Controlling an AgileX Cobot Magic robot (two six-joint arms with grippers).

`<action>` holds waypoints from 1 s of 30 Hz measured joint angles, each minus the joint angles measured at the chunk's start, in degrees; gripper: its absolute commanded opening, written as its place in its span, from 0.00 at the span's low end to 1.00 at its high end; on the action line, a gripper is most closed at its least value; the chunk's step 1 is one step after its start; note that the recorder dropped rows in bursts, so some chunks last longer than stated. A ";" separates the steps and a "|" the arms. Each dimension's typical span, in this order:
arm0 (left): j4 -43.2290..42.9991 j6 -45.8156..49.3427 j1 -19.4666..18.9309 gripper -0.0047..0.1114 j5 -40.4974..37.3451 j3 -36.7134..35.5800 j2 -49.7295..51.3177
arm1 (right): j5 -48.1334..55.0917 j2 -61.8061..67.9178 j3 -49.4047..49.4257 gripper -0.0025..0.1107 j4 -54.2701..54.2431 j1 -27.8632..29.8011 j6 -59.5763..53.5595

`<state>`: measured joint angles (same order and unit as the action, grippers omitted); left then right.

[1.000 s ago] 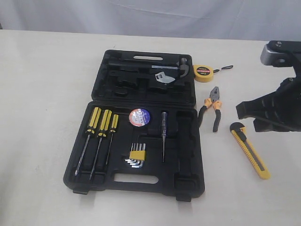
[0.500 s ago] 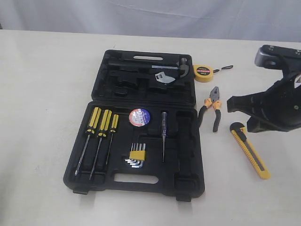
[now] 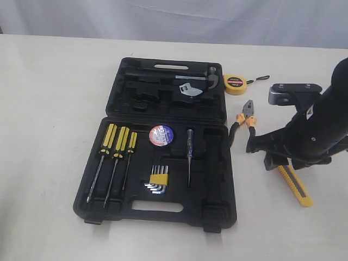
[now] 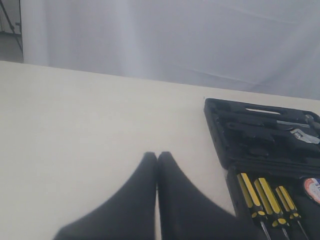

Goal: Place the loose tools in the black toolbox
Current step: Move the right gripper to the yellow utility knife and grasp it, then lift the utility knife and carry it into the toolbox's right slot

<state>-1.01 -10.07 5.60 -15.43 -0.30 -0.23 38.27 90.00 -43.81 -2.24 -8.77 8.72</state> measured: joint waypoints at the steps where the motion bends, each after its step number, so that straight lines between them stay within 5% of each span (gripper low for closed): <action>1: 0.00 0.00 0.00 0.04 0.00 0.00 0.00 | -0.27 0.36 0.00 0.50 0.00 0.31 0.03; 23: 0.00 0.00 0.00 0.04 0.00 0.00 0.00 | 0.33 14.37 -6.49 0.49 0.15 4.94 -10.04; 25: 0.00 0.00 0.00 0.04 0.00 0.00 0.00 | 0.28 15.43 -6.59 0.42 0.15 4.94 -10.04; 30: 0.00 0.00 0.00 0.04 0.00 0.00 0.00 | 0.28 15.69 -6.80 0.03 0.39 5.05 -10.15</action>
<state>-1.01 -10.07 5.60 -15.43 -0.30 -0.23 38.55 105.70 -50.61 -1.85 -3.72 -1.43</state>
